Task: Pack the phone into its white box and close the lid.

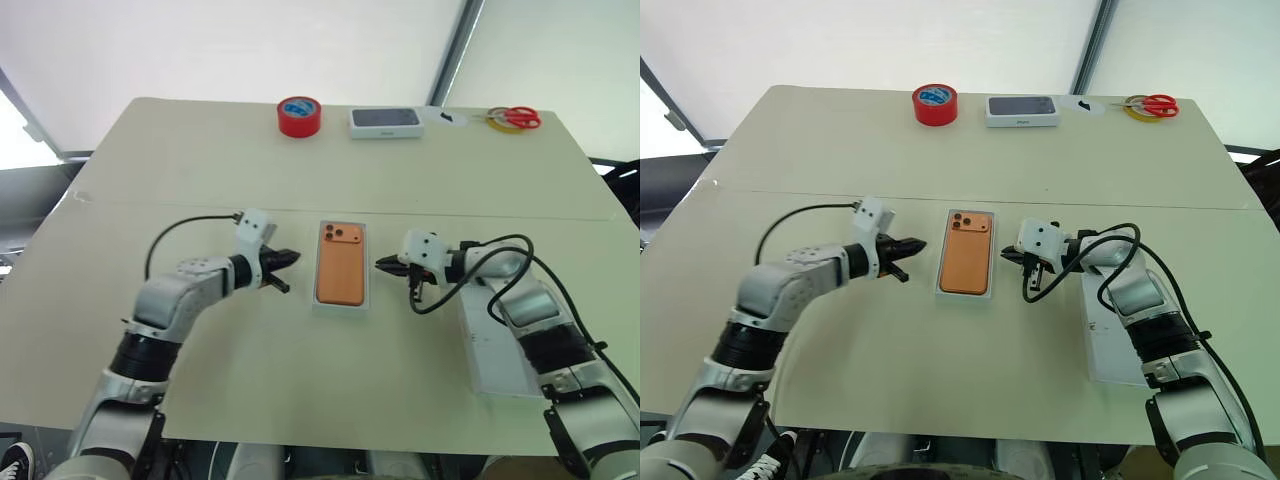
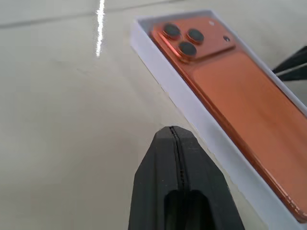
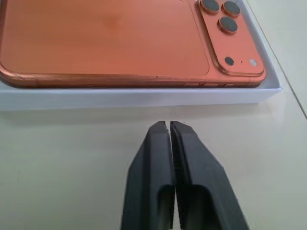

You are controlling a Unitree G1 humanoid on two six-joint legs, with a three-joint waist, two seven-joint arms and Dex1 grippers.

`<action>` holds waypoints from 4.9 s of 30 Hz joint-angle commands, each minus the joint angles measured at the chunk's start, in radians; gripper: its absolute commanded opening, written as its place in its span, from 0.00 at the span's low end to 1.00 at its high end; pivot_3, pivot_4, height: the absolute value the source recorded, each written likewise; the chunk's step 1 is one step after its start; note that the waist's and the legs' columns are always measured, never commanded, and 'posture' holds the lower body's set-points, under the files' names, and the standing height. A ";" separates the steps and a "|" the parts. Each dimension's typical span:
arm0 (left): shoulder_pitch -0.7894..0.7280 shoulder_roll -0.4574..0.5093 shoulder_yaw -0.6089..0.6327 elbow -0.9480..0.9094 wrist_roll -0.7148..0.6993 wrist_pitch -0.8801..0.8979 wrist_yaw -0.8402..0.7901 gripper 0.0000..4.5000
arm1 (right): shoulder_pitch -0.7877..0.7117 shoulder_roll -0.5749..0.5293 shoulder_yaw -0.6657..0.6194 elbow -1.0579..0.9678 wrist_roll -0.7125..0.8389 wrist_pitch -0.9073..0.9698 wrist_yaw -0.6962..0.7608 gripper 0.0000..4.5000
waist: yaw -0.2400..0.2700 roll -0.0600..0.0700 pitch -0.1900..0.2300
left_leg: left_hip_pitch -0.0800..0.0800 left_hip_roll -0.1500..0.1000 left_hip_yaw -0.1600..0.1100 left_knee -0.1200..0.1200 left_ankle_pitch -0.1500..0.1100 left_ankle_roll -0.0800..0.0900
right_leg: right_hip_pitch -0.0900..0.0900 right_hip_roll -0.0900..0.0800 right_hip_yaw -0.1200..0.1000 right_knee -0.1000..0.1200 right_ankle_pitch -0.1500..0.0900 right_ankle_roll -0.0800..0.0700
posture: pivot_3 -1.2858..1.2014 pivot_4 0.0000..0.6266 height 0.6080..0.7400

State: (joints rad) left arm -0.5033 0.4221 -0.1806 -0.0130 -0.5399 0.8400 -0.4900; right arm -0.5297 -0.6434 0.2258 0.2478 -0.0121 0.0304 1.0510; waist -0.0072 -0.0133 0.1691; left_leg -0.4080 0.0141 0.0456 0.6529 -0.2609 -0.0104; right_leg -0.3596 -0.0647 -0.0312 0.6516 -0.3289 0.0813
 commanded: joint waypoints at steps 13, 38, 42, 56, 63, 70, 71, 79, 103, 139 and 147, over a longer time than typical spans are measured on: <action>-0.122 -0.229 -0.183 0.085 0.108 -0.034 -0.217 0.00 | 0.116 -0.127 -0.071 -0.135 0.050 0.037 0.097 0.01 | 0.038 0.001 0.000 | -0.002 0.000 0.000 0.009 -0.004 0.007 | 0.003 -0.001 0.000 0.002 0.000 0.000 | 0.52 0.24 1.00; -0.163 -0.291 -0.156 0.231 0.250 -0.149 -0.323 0.00 | 0.303 -0.314 -0.196 -0.171 0.050 0.038 0.113 0.01 | 0.045 0.001 -0.001 | -0.002 -0.001 -0.001 0.011 -0.005 0.009 | 0.003 -0.002 0.000 0.002 0.001 0.001 | 0.52 0.24 1.00; -0.130 -0.242 -0.112 0.187 0.238 -0.168 -0.320 0.00 | 0.332 -0.367 -0.220 -0.134 0.051 -0.003 0.127 0.01 | 0.044 0.001 -0.001 | -0.002 0.000 -0.001 0.011 -0.005 0.009 | 0.003 -0.002 0.000 0.002 0.001 0.001 | 0.52 0.24 1.00; 0.090 0.078 0.148 -0.120 0.043 -0.147 -0.499 0.19 | 0.413 -0.426 -0.384 -0.250 0.295 0.189 0.186 0.13 | 0.030 0.003 0.000 | -0.002 0.001 -0.001 0.010 -0.005 0.009 | 0.003 -0.002 0.000 0.001 0.000 0.001 | 0.52 0.24 1.00; 0.177 0.151 0.201 -0.136 0.074 -0.436 -0.595 0.97 | 0.463 -0.388 -0.501 -0.372 0.362 0.361 0.066 0.89 | 0.021 0.005 0.000 | -0.001 0.001 -0.001 0.009 -0.006 0.010 | 0.003 -0.002 0.000 0.000 0.000 0.001 | 0.52 0.24 1.00; 0.230 0.168 0.239 -0.106 0.055 -0.632 -0.704 0.97 | 0.605 -0.284 -0.642 -0.608 0.384 0.656 -0.203 0.99 | 0.018 0.007 0.000 | -0.002 0.001 -0.001 0.008 -0.007 0.012 | 0.002 -0.003 0.000 0.000 0.000 0.000 | 0.52 0.24 1.00; 0.236 0.169 0.242 -0.097 0.060 -0.659 -0.713 0.97 | 0.638 -0.260 -0.676 -0.641 0.354 0.685 -0.263 0.99 | 0.018 0.007 0.000 | -0.002 0.001 -0.001 0.008 -0.008 0.012 | 0.002 -0.003 0.000 0.000 0.000 0.000 | 0.52 0.24 1.00; 0.256 0.178 0.236 -0.063 0.066 -0.737 -0.744 0.97 | 0.870 -0.115 -0.839 -0.991 0.411 1.067 -0.438 0.99 | 0.014 0.008 -0.001 | -0.002 0.001 -0.001 0.004 -0.007 0.012 | 0.000 -0.003 0.000 -0.001 0.000 0.000 | 0.52 0.24 1.00; 0.273 0.176 0.197 -0.070 0.101 -0.901 -0.804 0.97 | 0.595 -0.099 -0.817 -0.928 1.021 1.584 -0.925 0.99 | 0.014 0.009 -0.002 | -0.002 0.000 0.001 0.000 -0.007 0.012 | -0.002 -0.002 0.001 0.000 0.000 0.000 | 0.52 0.24 1.00; 0.286 0.058 0.184 -0.149 0.082 -0.739 -0.520 0.01 | 0.034 0.204 -0.513 -0.555 0.859 0.911 -0.947 0.00 | -0.008 0.004 -0.007 | -0.003 0.001 0.003 -0.002 -0.007 0.012 | -0.005 0.001 0.003 0.001 0.001 0.001 | 0.52 0.24 1.00; 0.295 0.004 0.181 -0.216 0.079 -0.688 -0.411 0.01 | 0.040 0.463 -0.467 -0.625 1.234 1.005 -0.916 0.00 | -0.001 0.004 -0.006 | -0.005 0.002 0.003 -0.002 -0.006 0.011 | -0.008 0.000 0.003 0.004 0.000 0.001 | 0.52 0.24 1.00</action>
State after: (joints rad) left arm -0.2079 0.4226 -0.0087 -0.1920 -0.4531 0.1490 -0.9103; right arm -0.4969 -0.1779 -0.2118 -0.3220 1.1166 1.0129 0.1415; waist -0.0082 -0.0094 0.1628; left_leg -0.4127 0.0155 0.0485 0.6516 -0.2672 0.0009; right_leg -0.3674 -0.0649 -0.0279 0.6559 -0.3284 0.0819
